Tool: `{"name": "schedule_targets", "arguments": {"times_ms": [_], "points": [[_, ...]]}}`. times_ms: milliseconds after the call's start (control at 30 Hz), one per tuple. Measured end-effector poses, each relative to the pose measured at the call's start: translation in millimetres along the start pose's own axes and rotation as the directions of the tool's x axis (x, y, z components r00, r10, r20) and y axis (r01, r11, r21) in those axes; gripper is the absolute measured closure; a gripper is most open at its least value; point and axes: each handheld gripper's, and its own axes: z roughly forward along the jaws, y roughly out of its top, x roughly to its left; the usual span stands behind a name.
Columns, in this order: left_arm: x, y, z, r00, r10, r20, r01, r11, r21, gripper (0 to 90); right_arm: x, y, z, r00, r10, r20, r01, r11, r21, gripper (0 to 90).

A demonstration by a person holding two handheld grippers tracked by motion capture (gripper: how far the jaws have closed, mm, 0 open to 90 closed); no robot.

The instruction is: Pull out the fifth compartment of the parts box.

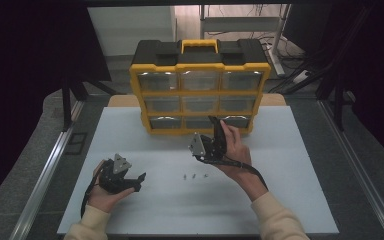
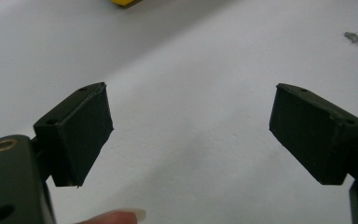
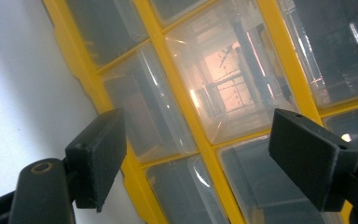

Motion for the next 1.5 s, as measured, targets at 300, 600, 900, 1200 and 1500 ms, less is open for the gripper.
{"name": "schedule_targets", "arguments": {"times_ms": [300,600,900,1200,1500], "points": [[-0.5,-0.1,0.2,1.0000,0.002,0.003,-0.002,1.0000,0.002,13.6,-3.7,2.6,6.0,1.0000,-0.005,0.005,0.005,1.0000,0.000,19.3],[0.0,-0.4,-0.4,1.0000,0.000,0.001,0.000,1.0000,0.003,13.6,-5.8,4.0,11.0,0.9999,-0.012,0.008,0.012,0.9999,0.000,19.3],[-3.4,0.5,1.5,0.9999,0.005,0.010,-0.005,1.0000,0.004,13.6,-7.5,6.0,12.7,0.9998,0.009,0.017,-0.009,1.0000,-0.004,19.3],[-3.3,1.3,2.8,0.9998,0.004,0.019,-0.004,1.0000,0.002,13.6,-14.4,4.8,16.6,0.9995,0.020,0.024,-0.020,0.9998,0.008,19.6],[-2.2,1.5,2.6,0.9998,0.001,0.022,-0.001,1.0000,-0.001,13.6,-23.0,7.6,22.9,0.9990,0.020,0.039,-0.020,0.9997,0.010,20.0]]}}
